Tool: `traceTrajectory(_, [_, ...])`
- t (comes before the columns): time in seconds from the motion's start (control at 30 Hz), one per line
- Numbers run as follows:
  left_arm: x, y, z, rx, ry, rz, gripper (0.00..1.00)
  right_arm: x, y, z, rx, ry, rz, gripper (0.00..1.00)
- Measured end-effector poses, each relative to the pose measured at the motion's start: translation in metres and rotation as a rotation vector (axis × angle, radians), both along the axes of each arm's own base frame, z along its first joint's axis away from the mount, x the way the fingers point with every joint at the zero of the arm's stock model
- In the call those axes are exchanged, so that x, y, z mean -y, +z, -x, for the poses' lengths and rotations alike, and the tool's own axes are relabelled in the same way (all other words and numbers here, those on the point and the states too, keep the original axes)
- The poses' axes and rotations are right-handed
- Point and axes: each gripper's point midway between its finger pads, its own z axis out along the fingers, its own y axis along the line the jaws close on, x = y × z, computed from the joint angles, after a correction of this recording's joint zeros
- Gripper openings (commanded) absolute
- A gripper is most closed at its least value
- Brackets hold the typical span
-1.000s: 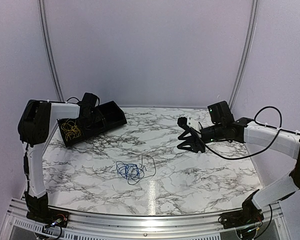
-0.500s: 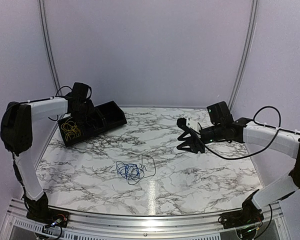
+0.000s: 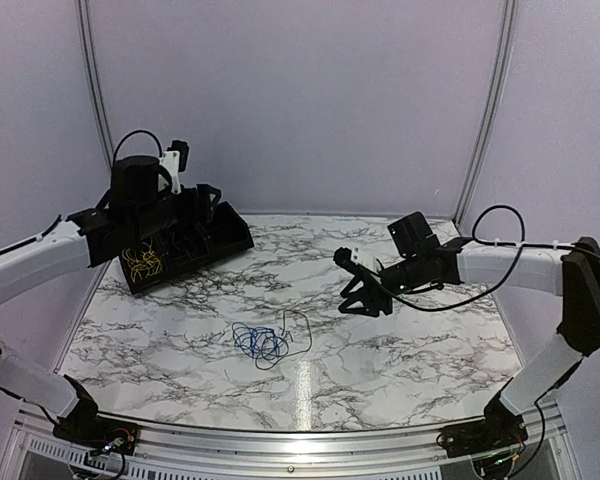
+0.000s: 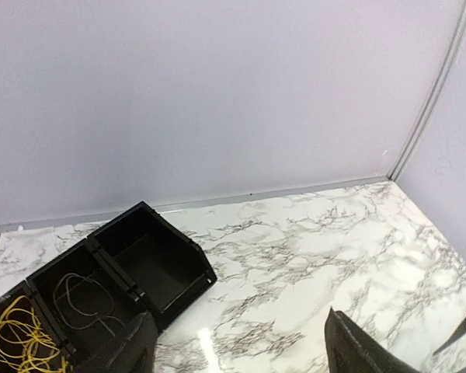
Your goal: Untangle the cables
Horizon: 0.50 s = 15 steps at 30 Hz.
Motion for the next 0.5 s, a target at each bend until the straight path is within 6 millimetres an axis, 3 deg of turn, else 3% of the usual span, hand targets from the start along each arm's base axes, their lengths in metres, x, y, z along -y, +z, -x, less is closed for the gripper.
traceTrajectory(0.07, [-0.013,-0.008,0.011,0.03,0.015,0.035,0.83,-0.011,-0.01,-0.002,-0.05,0.003,0.009,0.43])
traceTrajectory(0.13, [-0.027,-0.03,0.011,0.019,0.041,0.038,0.79,-0.021,-0.022,-0.002,-0.103,0.002,0.024,0.43])
traceTrajectory(0.27, [-0.03,-0.076,0.016,-0.056,0.004,-0.013,0.68,-0.034,-0.05,-0.005,-0.206,-0.018,0.074,0.42])
traceTrajectory(0.5, [-0.003,-0.067,0.026,-0.026,-0.137,0.026,0.65,-0.038,-0.09,-0.003,-0.368,-0.043,0.142,0.44])
